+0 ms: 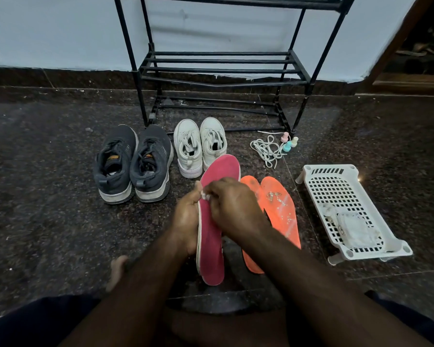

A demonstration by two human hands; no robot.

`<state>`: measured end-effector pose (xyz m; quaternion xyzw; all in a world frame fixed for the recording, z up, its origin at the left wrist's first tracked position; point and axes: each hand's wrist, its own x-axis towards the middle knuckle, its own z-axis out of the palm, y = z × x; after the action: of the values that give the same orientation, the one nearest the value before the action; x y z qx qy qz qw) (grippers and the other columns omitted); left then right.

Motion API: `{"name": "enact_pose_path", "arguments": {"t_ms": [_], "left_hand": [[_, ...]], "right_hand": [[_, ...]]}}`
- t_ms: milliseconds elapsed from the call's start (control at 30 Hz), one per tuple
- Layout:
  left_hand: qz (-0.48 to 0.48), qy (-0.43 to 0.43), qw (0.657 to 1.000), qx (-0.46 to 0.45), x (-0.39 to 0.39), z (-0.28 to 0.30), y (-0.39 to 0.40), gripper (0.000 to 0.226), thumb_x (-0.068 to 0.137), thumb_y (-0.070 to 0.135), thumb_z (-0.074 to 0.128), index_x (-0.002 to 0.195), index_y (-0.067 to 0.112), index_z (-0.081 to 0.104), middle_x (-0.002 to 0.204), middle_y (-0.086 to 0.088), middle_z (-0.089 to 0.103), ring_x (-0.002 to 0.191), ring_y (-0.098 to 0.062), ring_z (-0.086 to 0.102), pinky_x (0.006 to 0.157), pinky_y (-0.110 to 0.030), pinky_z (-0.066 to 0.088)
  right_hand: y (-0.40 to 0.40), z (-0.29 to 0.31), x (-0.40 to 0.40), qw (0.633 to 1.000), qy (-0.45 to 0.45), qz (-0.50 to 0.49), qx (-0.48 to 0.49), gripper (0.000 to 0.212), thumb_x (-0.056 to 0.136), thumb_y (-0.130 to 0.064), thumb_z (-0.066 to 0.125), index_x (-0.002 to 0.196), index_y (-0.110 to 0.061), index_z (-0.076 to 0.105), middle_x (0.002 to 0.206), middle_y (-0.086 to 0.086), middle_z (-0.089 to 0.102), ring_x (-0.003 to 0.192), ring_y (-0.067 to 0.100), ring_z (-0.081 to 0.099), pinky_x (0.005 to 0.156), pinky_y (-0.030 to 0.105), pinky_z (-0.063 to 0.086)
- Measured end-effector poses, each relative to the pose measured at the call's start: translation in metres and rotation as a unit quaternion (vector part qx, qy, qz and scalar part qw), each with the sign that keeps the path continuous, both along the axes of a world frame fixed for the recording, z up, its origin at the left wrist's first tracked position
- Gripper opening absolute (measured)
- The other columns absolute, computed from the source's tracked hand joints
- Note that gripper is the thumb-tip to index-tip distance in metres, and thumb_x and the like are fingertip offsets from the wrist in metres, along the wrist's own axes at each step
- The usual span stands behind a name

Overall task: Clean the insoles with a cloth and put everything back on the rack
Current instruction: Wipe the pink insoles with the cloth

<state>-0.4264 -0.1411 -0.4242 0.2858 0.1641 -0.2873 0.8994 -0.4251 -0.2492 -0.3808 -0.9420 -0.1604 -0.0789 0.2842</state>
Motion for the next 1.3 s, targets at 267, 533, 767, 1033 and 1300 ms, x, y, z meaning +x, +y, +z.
{"name": "enact_pose_path", "arguments": {"t_ms": [267,533,767,1033,1300], "left_hand": [[0.1,0.015,0.995,0.007,0.008,0.009,0.012,0.074,0.099,0.063,0.035,0.106,-0.001,0.072,0.121,-0.031,0.065,0.105,-0.039,0.069,0.107,-0.055,0.04],[0.202,0.049,0.974,0.092,0.024,-0.012,0.044,0.061,0.099,0.061,0.04,0.128,0.011,0.059,0.121,-0.016,0.07,0.115,-0.033,0.064,0.093,-0.055,0.053],[0.182,0.051,0.866,0.463,0.022,-0.067,0.053,0.023,0.103,0.022,0.052,0.105,0.006,0.067,0.098,-0.017,0.069,0.087,-0.026,0.061,0.089,-0.048,0.054],[0.036,-0.014,0.729,0.684,0.017,-0.086,0.066,0.021,0.087,0.012,0.069,0.108,0.007,0.071,0.103,-0.013,0.074,0.092,-0.029,0.069,0.089,-0.04,0.056],[-0.022,-0.166,0.628,0.76,0.004,-0.058,0.024,0.024,0.087,0.011,0.06,0.11,0.013,0.069,0.102,-0.009,0.071,0.093,-0.029,0.067,0.077,-0.032,0.05]], "right_hand": [[0.01,0.005,-0.025,0.984,0.164,0.012,0.075,0.016,0.081,-0.015,0.06,0.089,-0.02,0.073,0.084,0.0,0.074,0.084,0.019,0.069,0.082,0.033,0.052],[-0.022,0.0,-0.011,0.923,0.32,0.015,0.215,0.013,0.08,0.006,0.067,0.082,-0.005,0.073,0.063,0.004,0.069,0.053,0.007,0.062,0.058,0.023,0.05],[-0.076,-0.019,0.013,0.903,0.327,-0.123,0.249,0.013,0.079,0.009,0.066,0.084,-0.002,0.07,0.069,0.009,0.067,0.06,0.018,0.057,0.061,0.031,0.05],[-0.097,-0.025,0.022,0.901,0.312,-0.167,0.251,0.011,0.079,0.006,0.07,0.077,-0.005,0.07,0.067,0.012,0.068,0.055,0.015,0.057,0.054,0.026,0.048],[-0.12,-0.03,0.031,0.895,0.282,-0.244,0.245,0.011,0.076,0.001,0.072,0.072,-0.009,0.071,0.073,0.016,0.072,0.062,0.023,0.064,0.071,0.046,0.059]]}}
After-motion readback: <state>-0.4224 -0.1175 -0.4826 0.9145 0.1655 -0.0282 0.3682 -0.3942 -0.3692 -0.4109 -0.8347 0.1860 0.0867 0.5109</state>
